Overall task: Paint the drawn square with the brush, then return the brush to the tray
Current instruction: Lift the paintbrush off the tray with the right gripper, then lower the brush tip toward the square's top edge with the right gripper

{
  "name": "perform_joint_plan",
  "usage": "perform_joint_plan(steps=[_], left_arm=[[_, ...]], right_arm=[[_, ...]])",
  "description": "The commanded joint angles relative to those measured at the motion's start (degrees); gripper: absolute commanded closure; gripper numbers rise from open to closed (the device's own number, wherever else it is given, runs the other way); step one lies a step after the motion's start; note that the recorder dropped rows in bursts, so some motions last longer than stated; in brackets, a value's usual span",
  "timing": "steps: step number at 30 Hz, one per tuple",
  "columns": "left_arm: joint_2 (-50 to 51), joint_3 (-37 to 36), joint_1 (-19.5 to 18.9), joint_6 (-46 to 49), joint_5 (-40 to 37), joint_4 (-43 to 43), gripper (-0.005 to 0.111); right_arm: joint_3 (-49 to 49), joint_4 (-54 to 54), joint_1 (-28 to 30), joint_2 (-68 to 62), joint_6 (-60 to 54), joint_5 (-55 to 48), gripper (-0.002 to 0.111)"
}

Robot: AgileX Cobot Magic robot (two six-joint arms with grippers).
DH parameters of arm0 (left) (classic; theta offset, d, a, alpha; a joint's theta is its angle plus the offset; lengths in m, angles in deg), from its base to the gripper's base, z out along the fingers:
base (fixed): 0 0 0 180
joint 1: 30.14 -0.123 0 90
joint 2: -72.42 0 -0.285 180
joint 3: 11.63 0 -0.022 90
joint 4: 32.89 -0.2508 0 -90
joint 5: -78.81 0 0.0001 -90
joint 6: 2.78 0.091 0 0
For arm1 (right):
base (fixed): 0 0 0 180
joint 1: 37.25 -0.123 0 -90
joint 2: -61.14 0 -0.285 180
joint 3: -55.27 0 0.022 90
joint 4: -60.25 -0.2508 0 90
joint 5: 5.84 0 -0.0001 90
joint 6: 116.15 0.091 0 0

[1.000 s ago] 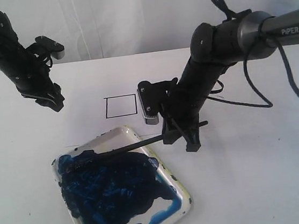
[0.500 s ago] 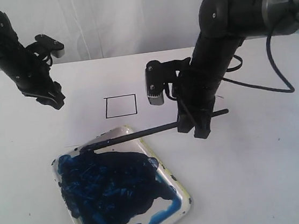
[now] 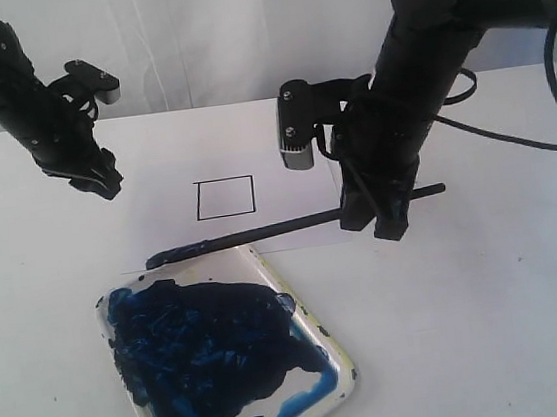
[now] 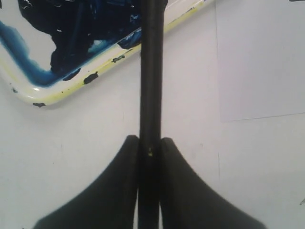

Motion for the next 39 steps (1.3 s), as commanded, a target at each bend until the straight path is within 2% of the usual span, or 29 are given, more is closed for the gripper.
perform_joint_plan(steps=[1,9,14,16,21,23,28,34,39], left_arm=[[-0.25,0.24,0.31,-0.78,-1.61,0.87,0.048],[-0.25,0.24,0.31,-4.35,-0.68,1.36,0.050],[-0.25,0.24,0.31,-4.62,1.24,1.36,0.068],[-0.25,0.24,0.31,-4.62,1.73,1.61,0.065],[-0.25,0.24,0.31,-4.26,0.87,1.61,0.038],[-0.25,0.24,0.31,-4.00,1.19,1.61,0.037],[0.00,0.24,0.31,-1.52,4.01,2.42,0.047],[2.68,3.23,0.31,3.61,1.12,2.42,0.038],[6.96,8.31,0.31,8.46,0.59,2.77,0.038]], right_arm=[[-0.06,0.00,1.12,0.56,-0.04,0.40,0.108],[-0.06,-3.28,8.62,0.56,1.63,1.36,0.108],[-0.06,-8.84,11.24,0.56,1.63,4.17,0.108],[-0.06,-9.26,11.62,0.56,1.63,5.17,0.108],[-0.06,-9.26,11.62,0.56,5.77,10.14,0.108],[-0.06,-9.26,11.62,0.43,9.02,11.30,0.108],[-3.20,-8.91,11.62,-2.20,12.54,9.54,0.108],[-7.98,-8.19,11.62,-6.07,15.52,8.99,0.108],[-12.64,-5.79,11.62,-9.26,21.16,6.37,0.108]])
